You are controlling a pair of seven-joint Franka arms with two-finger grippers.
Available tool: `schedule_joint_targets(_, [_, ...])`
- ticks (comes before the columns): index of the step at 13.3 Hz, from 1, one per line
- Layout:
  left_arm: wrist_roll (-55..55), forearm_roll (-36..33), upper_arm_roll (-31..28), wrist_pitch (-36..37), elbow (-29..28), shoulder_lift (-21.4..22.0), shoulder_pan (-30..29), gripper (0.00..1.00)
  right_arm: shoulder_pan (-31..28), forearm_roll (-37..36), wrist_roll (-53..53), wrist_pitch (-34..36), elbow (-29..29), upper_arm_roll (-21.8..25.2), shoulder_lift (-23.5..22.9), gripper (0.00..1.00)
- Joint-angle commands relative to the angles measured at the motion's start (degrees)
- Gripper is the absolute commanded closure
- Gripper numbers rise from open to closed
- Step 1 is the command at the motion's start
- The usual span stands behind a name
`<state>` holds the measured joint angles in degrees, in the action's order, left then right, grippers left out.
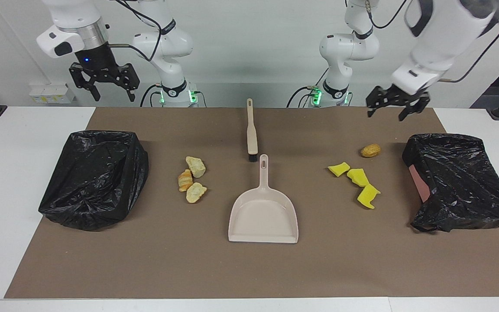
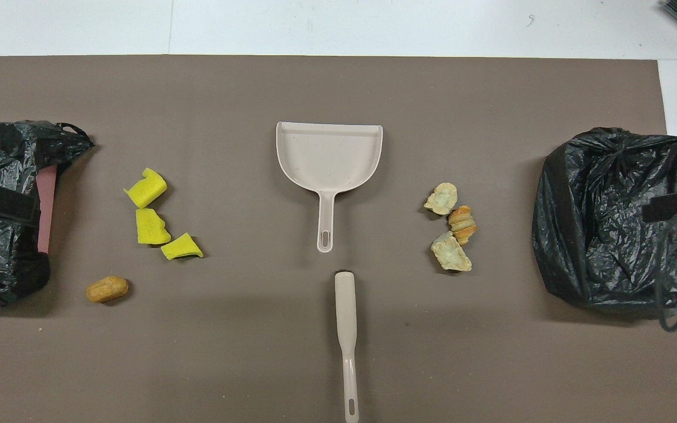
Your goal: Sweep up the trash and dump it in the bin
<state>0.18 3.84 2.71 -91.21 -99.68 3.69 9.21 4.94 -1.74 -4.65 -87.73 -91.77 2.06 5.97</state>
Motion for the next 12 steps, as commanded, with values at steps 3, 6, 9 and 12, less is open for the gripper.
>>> schedule_joint_targets(3, [-8.5, 2.0, -0.9, -12.3, -18.0, 8.2, 10.8, 0.00, 2.5, -1.1, -9.7, -4.3, 1.1, -5.0, -5.6, 0.00])
schedule_joint_targets(6, [-12.7, 2.0, -0.9, -19.6, -25.8, 8.5, 17.3, 0.00, 7.4, -1.2, -16.5, -7.5, 3.4, -5.1, -11.1, 0.00])
schedule_joint_targets(9, [-25.0, 2.0, -0.9, -30.5, -33.9, 9.2, 26.3, 0.00, 13.4, -1.3, -25.0, -8.7, 11.6, -5.0, -21.2, 0.00])
schedule_joint_targets(12, [-34.2, 2.0, -0.9, -39.4, -39.3, 8.8, 35.7, 0.00, 17.3, -1.2, -31.8, -12.3, 16.2, -5.0, -28.6, 0.00])
